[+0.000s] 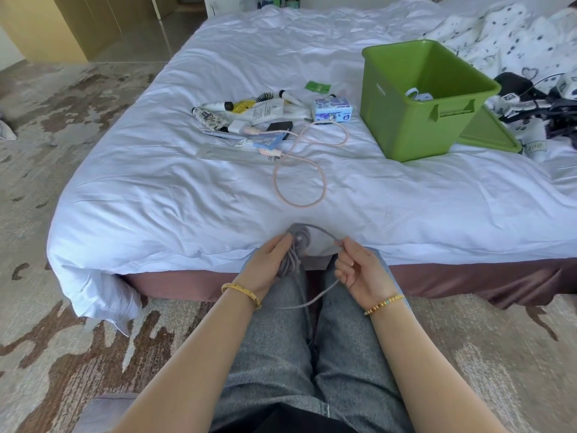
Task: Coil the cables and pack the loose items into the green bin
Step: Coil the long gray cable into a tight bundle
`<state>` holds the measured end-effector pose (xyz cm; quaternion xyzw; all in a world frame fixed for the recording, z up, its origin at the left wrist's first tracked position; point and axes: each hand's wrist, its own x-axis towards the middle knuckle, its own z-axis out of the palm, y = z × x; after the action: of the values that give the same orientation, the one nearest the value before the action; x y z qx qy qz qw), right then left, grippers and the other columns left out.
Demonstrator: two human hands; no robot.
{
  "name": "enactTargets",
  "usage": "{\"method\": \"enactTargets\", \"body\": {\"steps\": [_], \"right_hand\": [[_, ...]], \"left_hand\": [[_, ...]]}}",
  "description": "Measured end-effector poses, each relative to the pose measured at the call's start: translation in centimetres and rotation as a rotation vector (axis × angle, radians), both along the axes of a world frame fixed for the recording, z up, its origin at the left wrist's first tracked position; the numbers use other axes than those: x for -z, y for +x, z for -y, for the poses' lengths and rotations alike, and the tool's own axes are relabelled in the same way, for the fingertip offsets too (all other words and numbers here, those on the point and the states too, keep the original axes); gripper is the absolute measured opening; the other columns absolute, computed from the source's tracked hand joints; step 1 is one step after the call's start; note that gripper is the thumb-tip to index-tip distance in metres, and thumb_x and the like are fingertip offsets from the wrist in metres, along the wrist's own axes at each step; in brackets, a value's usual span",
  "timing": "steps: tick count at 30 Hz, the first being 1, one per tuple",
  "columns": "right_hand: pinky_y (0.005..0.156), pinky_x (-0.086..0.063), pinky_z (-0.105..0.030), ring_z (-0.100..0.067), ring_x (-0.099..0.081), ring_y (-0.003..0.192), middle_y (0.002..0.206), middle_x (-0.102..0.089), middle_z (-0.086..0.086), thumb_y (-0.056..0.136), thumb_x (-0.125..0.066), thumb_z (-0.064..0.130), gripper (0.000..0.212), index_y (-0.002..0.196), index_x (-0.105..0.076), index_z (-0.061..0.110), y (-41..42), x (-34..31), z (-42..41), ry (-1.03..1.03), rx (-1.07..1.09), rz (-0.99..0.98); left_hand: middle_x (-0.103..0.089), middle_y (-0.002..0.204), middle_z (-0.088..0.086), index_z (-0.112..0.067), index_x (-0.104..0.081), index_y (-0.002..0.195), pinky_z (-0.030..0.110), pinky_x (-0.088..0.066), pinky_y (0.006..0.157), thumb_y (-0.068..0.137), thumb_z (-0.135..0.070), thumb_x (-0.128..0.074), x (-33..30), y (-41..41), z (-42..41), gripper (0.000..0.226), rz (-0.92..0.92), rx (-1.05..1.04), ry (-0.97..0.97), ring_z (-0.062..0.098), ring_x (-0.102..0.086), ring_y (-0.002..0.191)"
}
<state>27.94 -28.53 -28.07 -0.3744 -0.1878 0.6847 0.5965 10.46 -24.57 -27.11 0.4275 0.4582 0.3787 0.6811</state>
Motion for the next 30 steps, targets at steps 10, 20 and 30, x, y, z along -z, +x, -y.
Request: {"method": "enactTargets", "body": {"steps": [10,20,30], "right_hand": [[0.041,-0.043,-0.019,-0.006,-0.037,0.038,0.047,-0.040,0.006,0.097,-0.044,0.027,0.031,0.085,-0.064,0.007,-1.7,0.2,0.8,-0.065,-0.476,0.430],[0.040,-0.023,-0.016,-0.005,-0.021,0.038,0.046,-0.028,0.008,0.096,-0.045,0.033,0.035,0.079,-0.063,0.010,-2.6,0.1,1.1,-0.092,-0.620,0.579],[0.036,-0.035,-0.012,-0.002,-0.030,0.037,0.048,-0.041,0.006,0.092,-0.046,0.012,0.021,0.097,-0.064,0.002,-1.1,0.0,0.9,-0.038,-0.370,0.183]], "left_hand": [[-0.066,0.093,0.007,-0.015,-0.052,0.112,0.029,-0.060,0.062,0.101,-0.036,-0.029,0.6,0.4,-0.3,0.033,0.341,-0.340,-0.206,0.021,-0.065,0.083],[-0.053,0.073,0.007,-0.012,-0.048,0.094,0.031,-0.059,0.054,0.099,-0.036,-0.036,0.5,0.2,-0.5,0.027,0.275,-0.322,-0.227,0.015,-0.057,0.049],[-0.051,0.086,0.002,-0.020,-0.042,0.094,0.021,-0.052,0.044,0.099,-0.027,-0.039,-1.0,-0.8,-2.1,0.009,-0.022,-0.385,0.061,0.014,-0.053,0.067]]}}
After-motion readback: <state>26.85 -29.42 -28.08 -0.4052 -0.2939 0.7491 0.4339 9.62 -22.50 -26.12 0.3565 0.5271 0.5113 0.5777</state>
